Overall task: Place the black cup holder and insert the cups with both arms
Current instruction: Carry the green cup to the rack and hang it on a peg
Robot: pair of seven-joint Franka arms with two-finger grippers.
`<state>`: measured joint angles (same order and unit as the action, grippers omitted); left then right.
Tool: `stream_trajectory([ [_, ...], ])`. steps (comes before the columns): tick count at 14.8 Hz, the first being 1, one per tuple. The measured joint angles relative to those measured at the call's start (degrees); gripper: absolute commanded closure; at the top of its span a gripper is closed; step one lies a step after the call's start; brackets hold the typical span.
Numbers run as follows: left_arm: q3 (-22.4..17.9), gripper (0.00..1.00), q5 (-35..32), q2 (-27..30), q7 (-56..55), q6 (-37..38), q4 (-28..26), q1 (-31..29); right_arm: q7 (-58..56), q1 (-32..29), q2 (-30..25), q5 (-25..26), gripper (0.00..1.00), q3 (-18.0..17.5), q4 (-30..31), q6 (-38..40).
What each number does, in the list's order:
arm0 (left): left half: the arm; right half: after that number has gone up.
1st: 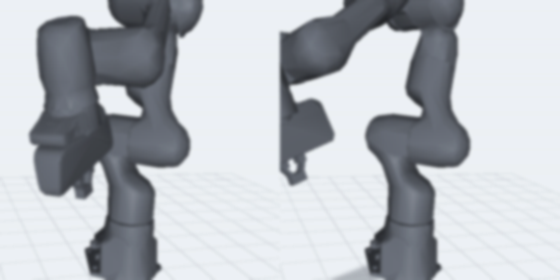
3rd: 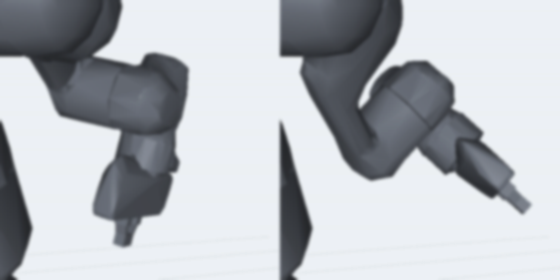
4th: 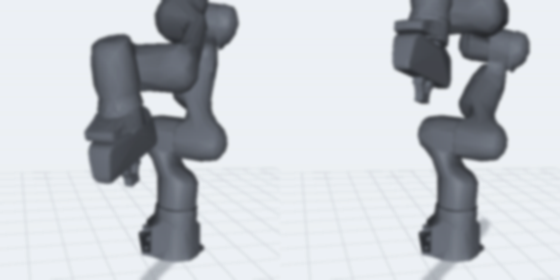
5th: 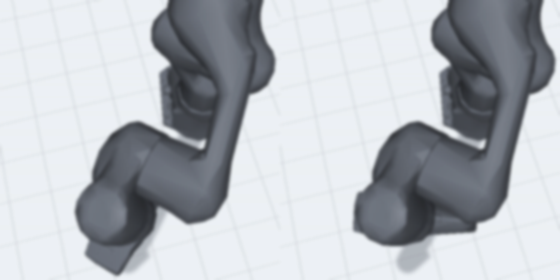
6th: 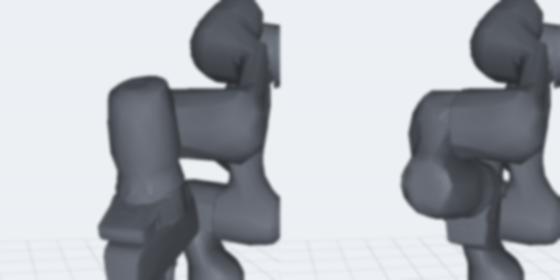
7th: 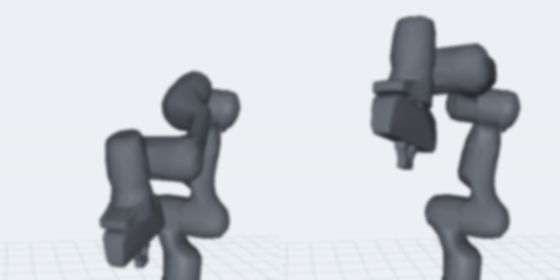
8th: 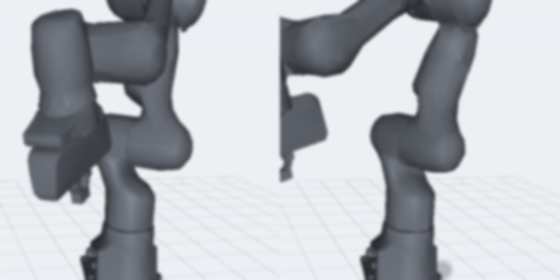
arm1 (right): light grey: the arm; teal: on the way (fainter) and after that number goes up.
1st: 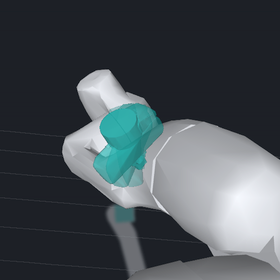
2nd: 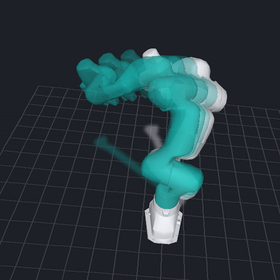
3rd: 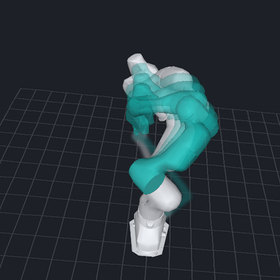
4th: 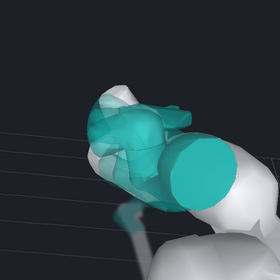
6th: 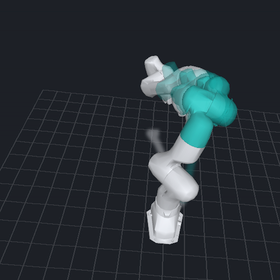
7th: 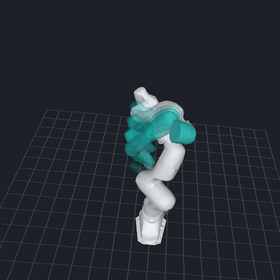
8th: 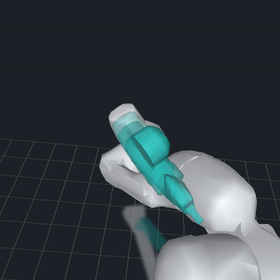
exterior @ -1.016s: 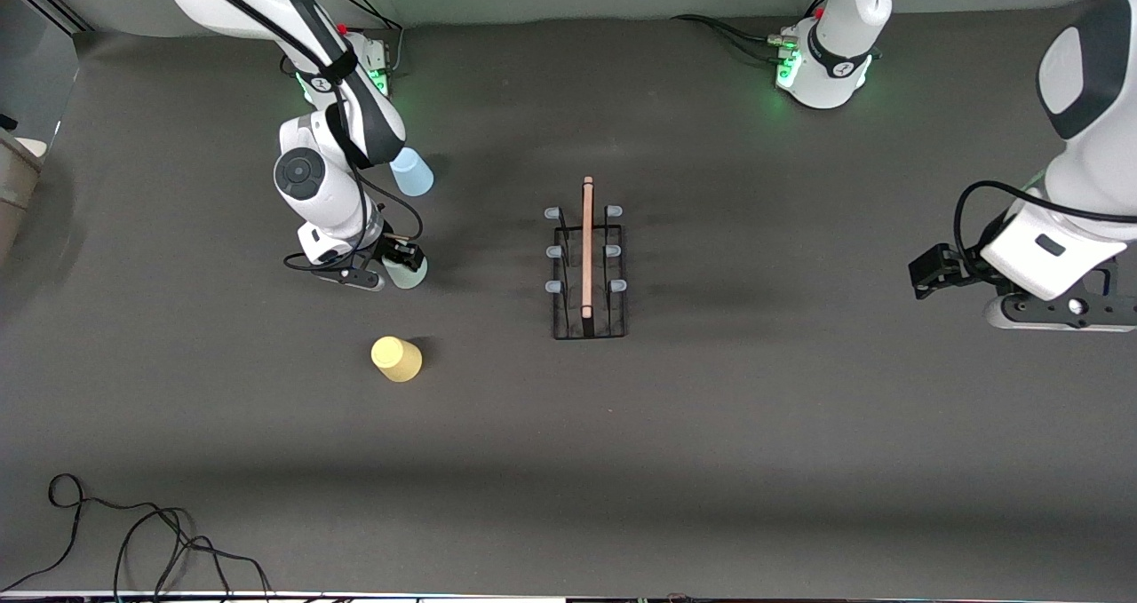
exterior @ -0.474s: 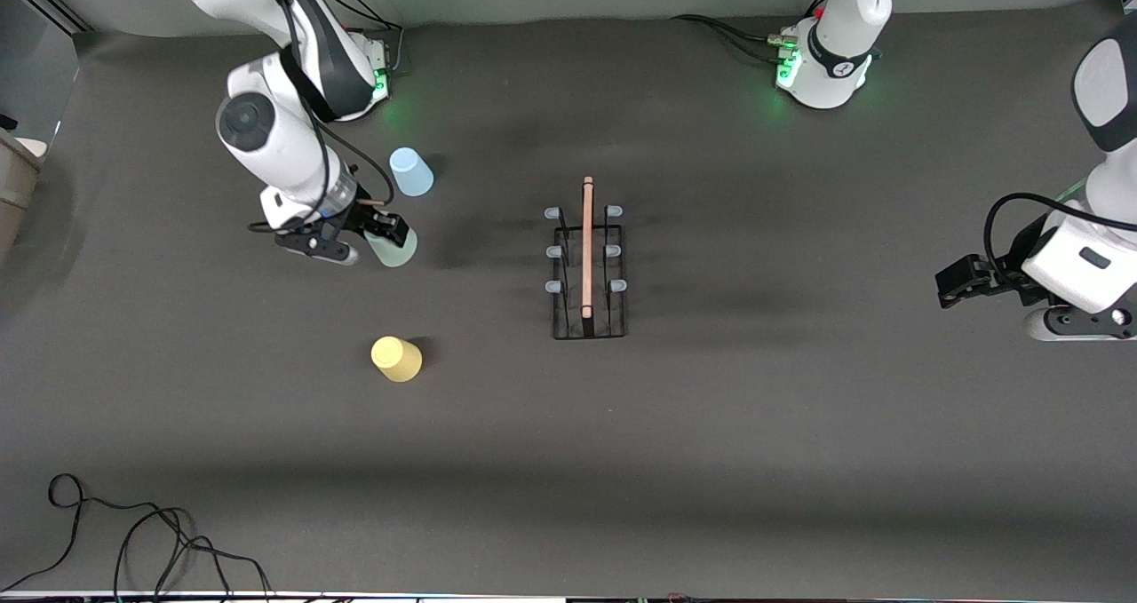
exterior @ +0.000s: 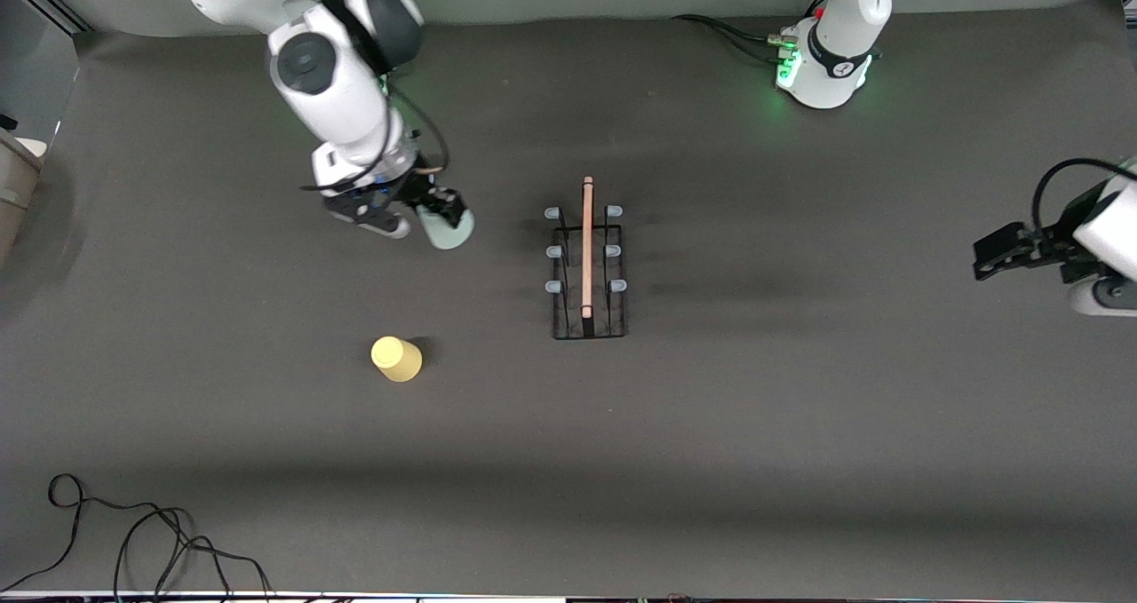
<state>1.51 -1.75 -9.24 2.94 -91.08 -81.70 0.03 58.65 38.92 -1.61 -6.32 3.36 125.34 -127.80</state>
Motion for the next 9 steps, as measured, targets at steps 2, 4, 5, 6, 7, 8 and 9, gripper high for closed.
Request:
stream_trajectory([
  [2,-0.01,0.0,0.02,0.03,1.01,1.42,0.53,-0.84,6.22,3.32,3.54,0.0,0.98,-0.06,-4.88,0.5],
  [4,0.04,0.0,0.03,0.05,1.29,2.43,0.78,-0.94,11.22,6.34,7.49,0.0,0.98,-0.11,-9.26,0.58],
  [5,0.09,0.0,0.04,0.05,1.32,2.72,1.02,-0.94,13.11,7.61,9.34,0.0,0.98,-0.11,-10.98,0.59],
  [6,0.17,0.0,0.05,0.05,1.37,2.87,1.15,-0.94,14.62,8.59,10.99,0.0,0.98,-0.1,-12.35,0.6],
  [7,0.29,0.0,0.05,0.04,1.42,2.9,1.16,-0.92,15.79,9.39,12.47,0.0,0.98,-0.1,-13.42,0.6],
  [8,0.4,0.0,0.05,0.02,1.44,2.89,1.16,-0.9,16.51,10.02,13.67,0.0,0.98,-0.1,-14.2,0.6],
  [9,0.5,0.0,0.1,-0.01,1.45,2.83,1.16,-0.9,17.0,10.52,14.65,0.0,0.98,-0.1,-14.73,0.6],
])
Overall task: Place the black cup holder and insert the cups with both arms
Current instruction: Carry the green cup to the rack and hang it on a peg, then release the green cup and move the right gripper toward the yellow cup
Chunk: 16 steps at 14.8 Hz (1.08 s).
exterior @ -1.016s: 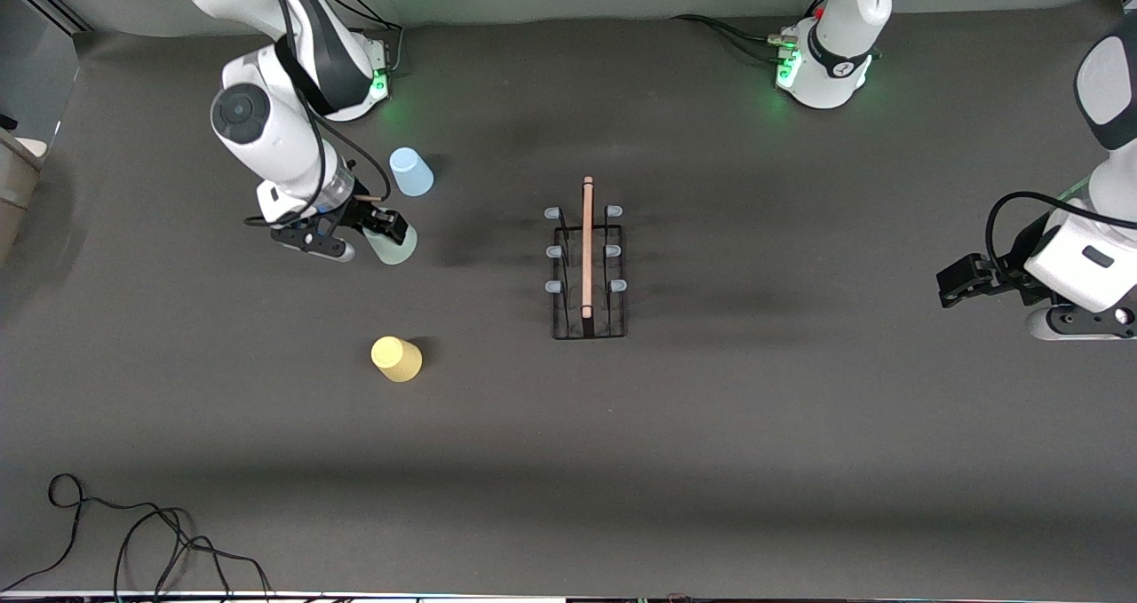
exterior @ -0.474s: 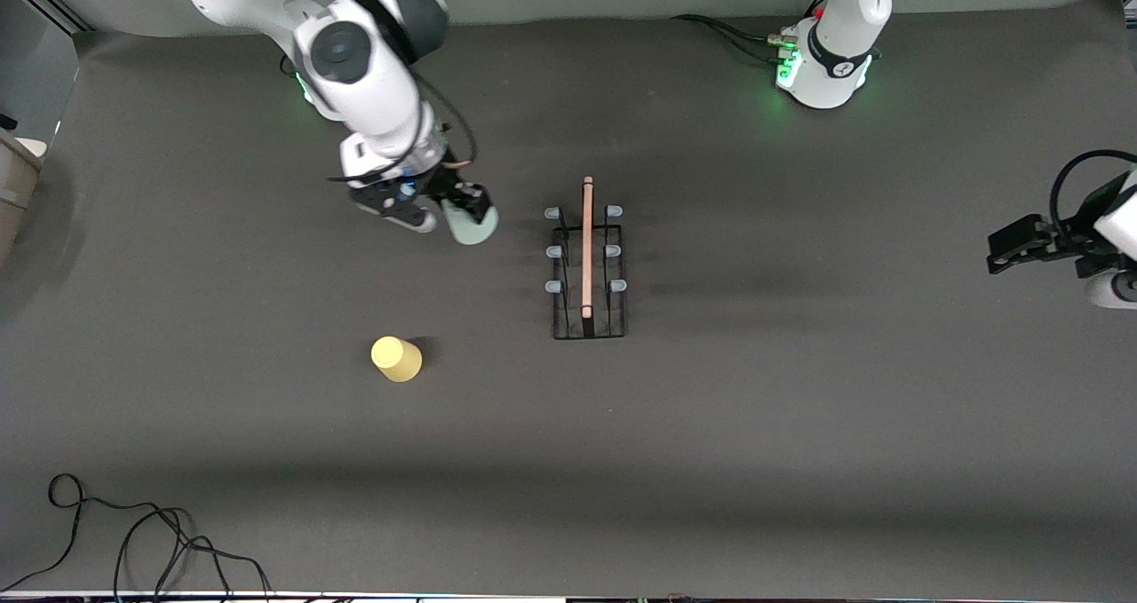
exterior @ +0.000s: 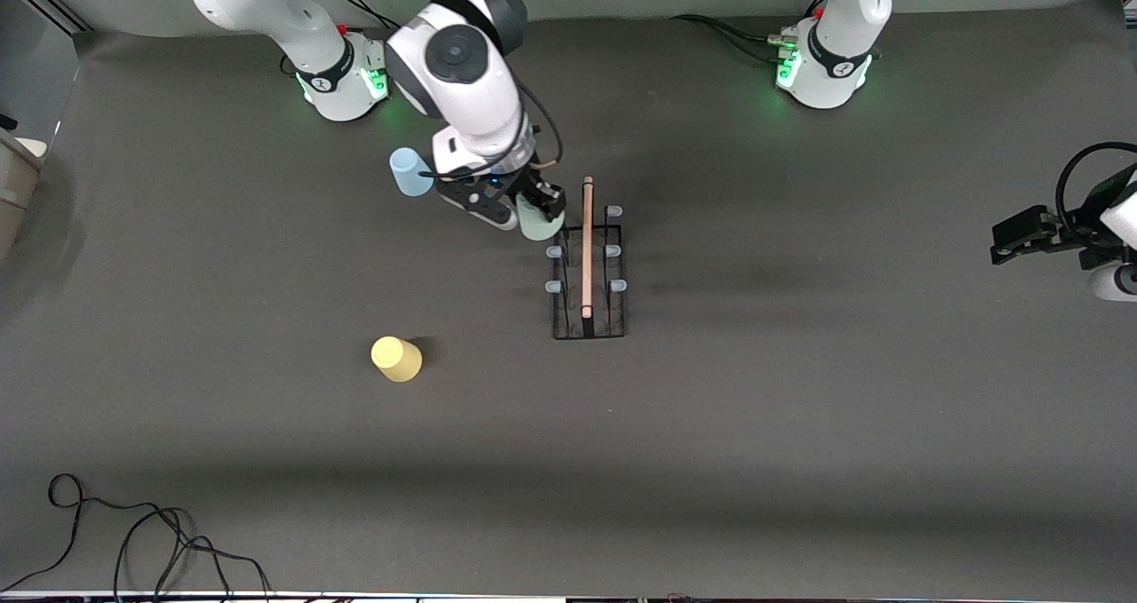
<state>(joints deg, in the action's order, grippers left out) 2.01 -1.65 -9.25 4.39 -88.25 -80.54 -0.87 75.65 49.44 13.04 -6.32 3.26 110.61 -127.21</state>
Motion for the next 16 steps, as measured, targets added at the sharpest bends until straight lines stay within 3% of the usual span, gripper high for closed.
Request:
stream_trajectory([
  [7,0.37,0.0,0.3,-0.51,0.13,-3.84,0.0,0.2,0.33,1.81,3.88,0.25,0.95,0.02,-0.57,-1.06],
  [8,0.39,0.0,0.3,-0.58,0.14,-4.57,0.0,0.37,0.45,2.24,4.67,0.39,0.87,0.02,-0.57,-1.49],
  [9,0.43,0.0,0.31,-0.6,0.15,-4.91,0.0,0.57,0.72,2.68,5.4,0.74,0.67,0.02,-0.59,-2.01],
  [11,0.51,0.0,0.31,-0.61,0.15,-4.94,0.0,0.96,1.01,3.08,6.41,1.17,0.56,0.02,-0.62,-2.31],
  [13,0.51,0.0,0.31,-0.69,0.15,-5.1,0.0,1.06,1.02,3.08,6.81,1.29,0.01,0.18,-0.76,-2.33],
  [16,0.52,0.0,0.31,-0.98,0.16,-6.28,-0.01,1.08,1.04,3.08,6.78,1.35,0.0,0.43,-1.31,-2.33],
])
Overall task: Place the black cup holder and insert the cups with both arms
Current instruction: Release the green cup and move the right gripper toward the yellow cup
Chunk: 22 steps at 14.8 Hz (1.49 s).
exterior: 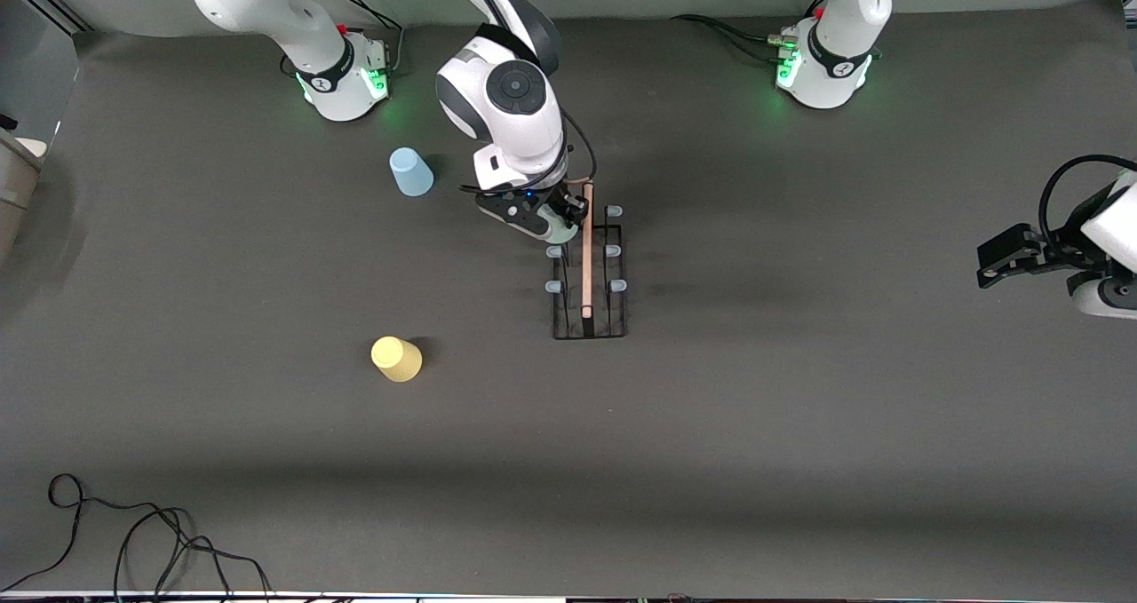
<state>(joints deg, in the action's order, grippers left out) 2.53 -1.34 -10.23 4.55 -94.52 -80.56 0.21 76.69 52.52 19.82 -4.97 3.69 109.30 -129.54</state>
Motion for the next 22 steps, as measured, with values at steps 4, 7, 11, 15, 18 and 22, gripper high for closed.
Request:
stream_trajectory([
  [4,0.0,0.0,0.01,-0.3,0.0,-0.43,0.0,0.01,0.02,-0.08,-1.06,0.05,0.0,0.64,-1.27,0.07],
  [7,0.0,0.0,0.01,-0.3,0.0,-0.75,0.01,0.01,-1.27,-0.14,-4.14,0.3,0.0,2.63,-2.42,4.04],
  [11,0.0,0.0,0.01,-0.3,0.01,-2.23,0.01,0.01,-13.95,-0.35,-8.38,-0.07,0.0,9.85,-5.73,15.47],
  [15,-0.11,0.0,0.01,-0.36,0.01,-2.24,0.01,-0.19,-33.0,-0.73,-10.0,-2.54,0.0,21.07,-5.73,19.11],
  [18,-0.28,0.0,0.01,-0.52,0.01,-2.26,0.0,-0.55,-43.71,-1.44,-8.75,-3.04,0.0,27.28,-4.84,19.28],
  [22,-0.28,0.0,1.06,-0.58,0.01,-2.34,0.0,-0.55,-53.52,-6.44,-4.38,-6.27,0.0,28.39,-3.15,14.22],
])
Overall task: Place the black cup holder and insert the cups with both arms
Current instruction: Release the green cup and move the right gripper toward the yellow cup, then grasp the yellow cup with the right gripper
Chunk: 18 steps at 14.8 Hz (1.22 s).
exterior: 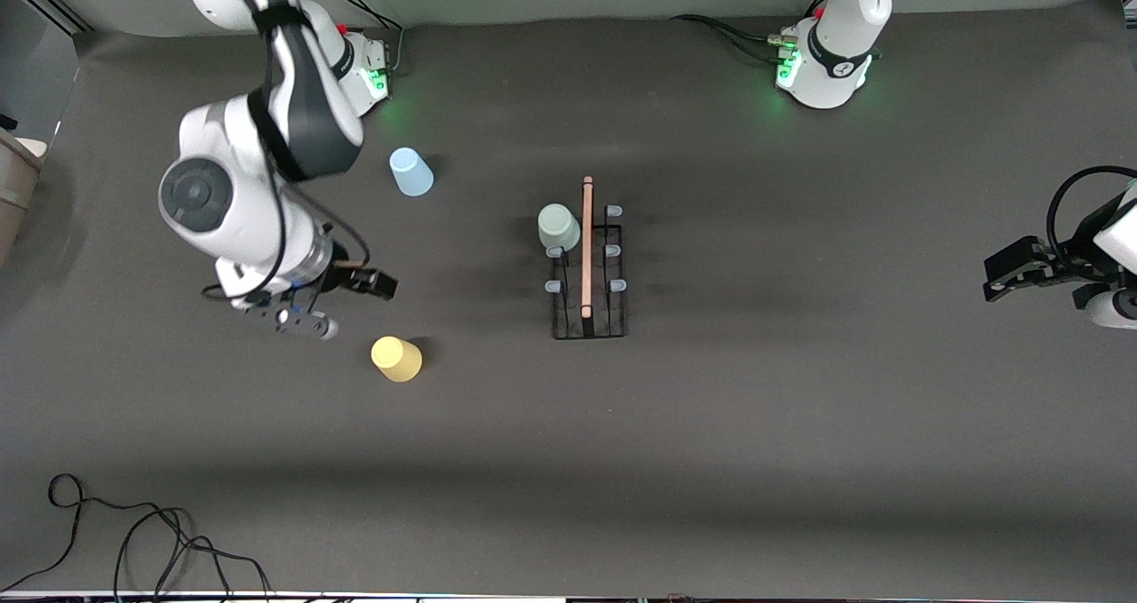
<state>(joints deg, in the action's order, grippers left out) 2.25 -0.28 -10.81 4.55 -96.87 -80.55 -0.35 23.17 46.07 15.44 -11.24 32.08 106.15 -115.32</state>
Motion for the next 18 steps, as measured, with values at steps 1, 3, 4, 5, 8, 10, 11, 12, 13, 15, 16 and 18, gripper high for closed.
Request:
stream_trajectory([
  [1,0.01,0.0,0.04,0.0,0.0,0.0,-0.01,0.0,-1.14,-0.52,1.14,-0.34,0.0,0.0,1.11,-2.93],
  [3,0.01,0.0,0.05,-0.01,0.0,0.0,-0.01,0.0,-1.56,-0.56,3.23,-0.45,0.0,-0.11,3.46,-8.91],
  [4,0.01,0.0,0.05,-0.02,0.0,0.0,-0.01,0.01,-1.56,-0.51,4.26,-0.54,0.0,-0.21,4.25,-11.31],
  [5,0.0,0.0,0.04,-0.02,0.0,0.01,-0.02,0.0,-1.64,-0.51,5.29,-1.33,0.0,-0.25,4.65,-13.1],
  [8,-0.04,0.0,0.04,-0.11,0.0,0.13,-0.04,-0.01,-6.9,-0.57,8.68,-9.93,0.0,-0.23,5.01,-17.21],
  [10,-0.04,0.0,0.04,-0.44,0.01,0.14,-0.05,-0.01,-9.92,-0.65,10.96,-12.91,0.0,-0.18,5.01,-19.69],
  [11,-0.05,0.0,0.03,-0.62,0.01,0.14,-0.05,-0.01,-10.29,-0.66,11.88,-13.23,0.0,-0.17,5.01,-20.79],
  [12,-0.05,0.0,0.03,-0.77,0.01,0.19,-0.06,-0.01,-10.37,-0.67,12.72,-13.28,0.0,-0.17,5.01,-21.74],
  [13,-0.05,0.0,0.03,-0.88,0.01,0.38,-0.09,-0.01,-10.4,-0.67,13.47,-13.29,0.0,-0.17,4.99,-22.54],
  [15,-0.09,0.0,-0.03,-1.07,0.02,0.62,-0.54,-0.01,-10.47,-0.67,14.9,-13.29,0.0,-0.17,4.99,-24.22],
  [16,-0.14,0.0,-0.14,-1.19,0.04,0.8,-0.84,-0.01,-10.48,-0.67,15.58,-13.29,0.0,-0.17,4.99,-25.09],
  [18,-0.21,0.0,-0.44,-1.3,0.08,1.74,-1.3,-0.01,-10.49,-0.67,16.68,-13.31,0.0,-0.17,4.96,-26.46],
])
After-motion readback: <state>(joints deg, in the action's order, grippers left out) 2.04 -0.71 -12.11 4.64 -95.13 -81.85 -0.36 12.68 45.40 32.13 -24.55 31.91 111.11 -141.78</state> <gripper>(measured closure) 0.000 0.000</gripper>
